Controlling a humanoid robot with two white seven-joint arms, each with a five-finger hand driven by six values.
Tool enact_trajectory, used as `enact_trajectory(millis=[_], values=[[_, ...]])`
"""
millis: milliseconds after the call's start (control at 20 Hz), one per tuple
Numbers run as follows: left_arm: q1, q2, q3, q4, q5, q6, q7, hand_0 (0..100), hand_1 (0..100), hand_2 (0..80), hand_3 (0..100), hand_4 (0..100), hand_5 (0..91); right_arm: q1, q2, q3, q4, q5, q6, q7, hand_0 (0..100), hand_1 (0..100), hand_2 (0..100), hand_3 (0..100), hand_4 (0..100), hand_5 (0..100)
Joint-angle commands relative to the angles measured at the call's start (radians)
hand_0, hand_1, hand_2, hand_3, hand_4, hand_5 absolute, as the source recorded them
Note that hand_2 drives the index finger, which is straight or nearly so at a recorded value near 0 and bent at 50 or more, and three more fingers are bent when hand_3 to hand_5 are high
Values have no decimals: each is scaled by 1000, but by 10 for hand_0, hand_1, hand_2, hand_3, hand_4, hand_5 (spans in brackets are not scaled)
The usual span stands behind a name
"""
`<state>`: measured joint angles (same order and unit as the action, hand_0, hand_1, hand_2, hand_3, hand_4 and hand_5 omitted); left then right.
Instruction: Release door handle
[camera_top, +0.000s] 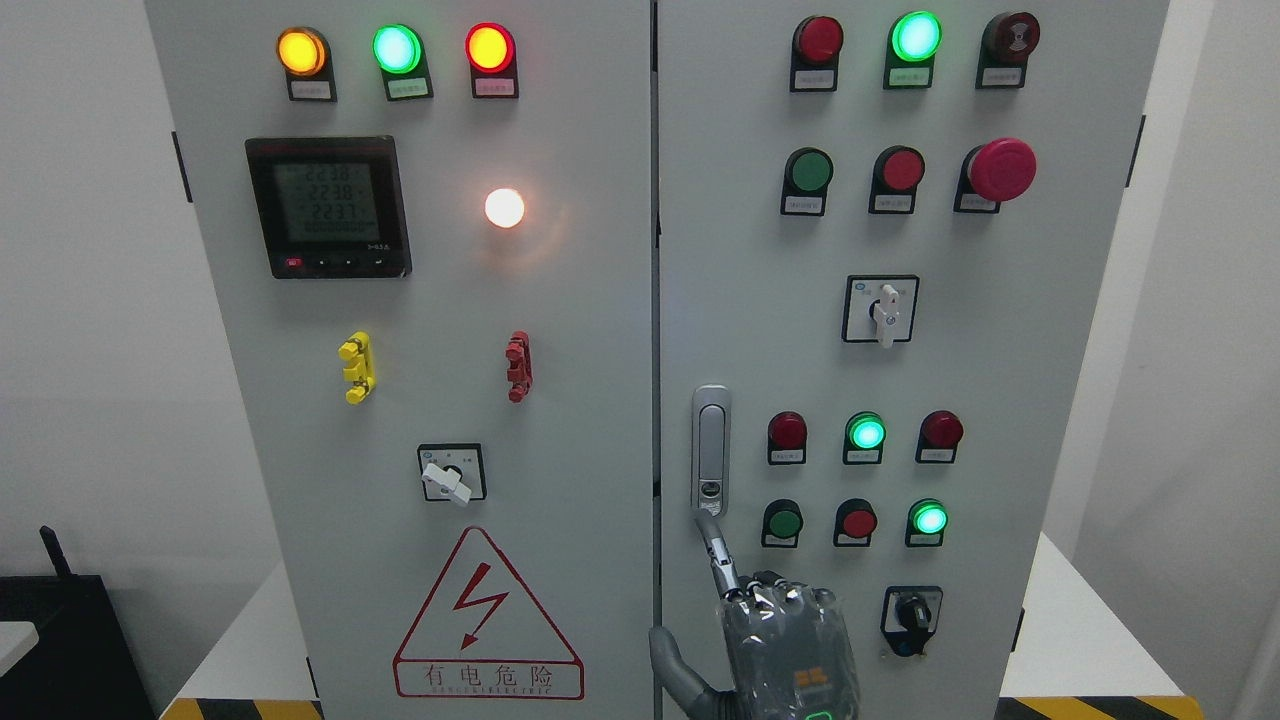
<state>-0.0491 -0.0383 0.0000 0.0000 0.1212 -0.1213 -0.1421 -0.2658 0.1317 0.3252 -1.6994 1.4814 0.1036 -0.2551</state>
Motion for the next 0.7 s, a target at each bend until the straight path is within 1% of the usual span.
enact_trajectory(millis=[0,251,652], values=[[0,0,11,17,0,0,-1,120,389,0,0,0,0,-13,5,-11,40,2,8,7,313,312,0,1000,960,1000],[0,0,11,17,0,0,-1,120,389,0,0,0,0,-20,5,-31,49,2,15,7,314,311,0,1000,961,1000],[0,0,11,17,0,-1,-1,120,389,0,0,0,0,-38,5,-32,66,-3,15,11,316,310,0,1000,962,1000]])
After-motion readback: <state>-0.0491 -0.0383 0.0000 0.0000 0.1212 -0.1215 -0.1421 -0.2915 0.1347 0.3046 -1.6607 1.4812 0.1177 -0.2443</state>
